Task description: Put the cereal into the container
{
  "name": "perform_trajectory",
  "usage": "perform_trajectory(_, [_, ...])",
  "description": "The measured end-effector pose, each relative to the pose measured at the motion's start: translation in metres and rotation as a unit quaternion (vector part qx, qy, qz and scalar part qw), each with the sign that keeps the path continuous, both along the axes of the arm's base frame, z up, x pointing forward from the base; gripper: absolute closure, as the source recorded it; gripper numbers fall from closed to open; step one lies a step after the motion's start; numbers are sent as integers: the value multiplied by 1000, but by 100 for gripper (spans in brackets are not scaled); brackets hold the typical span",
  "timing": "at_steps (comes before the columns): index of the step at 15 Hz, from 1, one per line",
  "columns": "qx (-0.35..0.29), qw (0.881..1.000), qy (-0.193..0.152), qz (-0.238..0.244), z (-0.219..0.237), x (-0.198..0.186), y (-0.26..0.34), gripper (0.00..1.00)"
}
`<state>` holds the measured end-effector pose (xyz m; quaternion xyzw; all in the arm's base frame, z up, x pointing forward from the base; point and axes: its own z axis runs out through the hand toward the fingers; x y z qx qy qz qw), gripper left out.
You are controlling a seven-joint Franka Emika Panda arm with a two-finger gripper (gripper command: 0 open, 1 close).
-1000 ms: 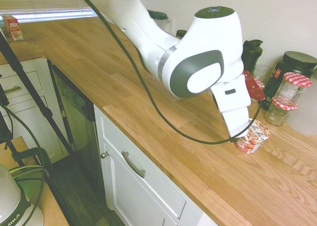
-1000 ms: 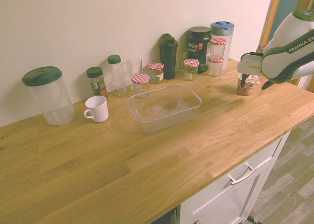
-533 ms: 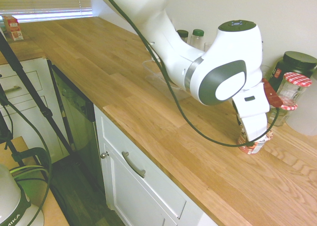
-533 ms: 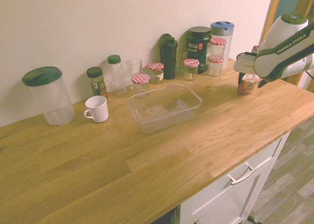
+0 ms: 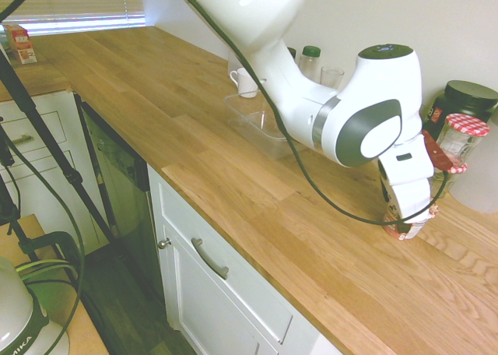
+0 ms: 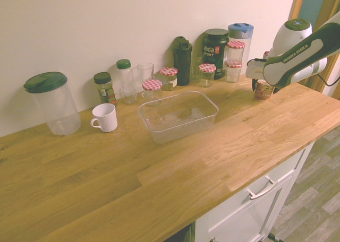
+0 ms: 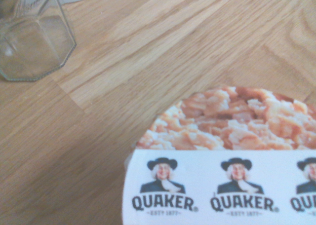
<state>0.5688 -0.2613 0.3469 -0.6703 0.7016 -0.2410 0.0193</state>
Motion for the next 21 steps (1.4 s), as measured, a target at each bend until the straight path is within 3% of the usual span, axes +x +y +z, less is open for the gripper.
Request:
perform_trajectory(6, [-29, 999, -11, 6, 6, 3, -3, 0])
perform_trajectory(7, [-31, 999, -10, 8, 5, 3, -2, 100])
perform_trajectory(21, [-71, 997, -31, 15, 5, 12, 20, 100])
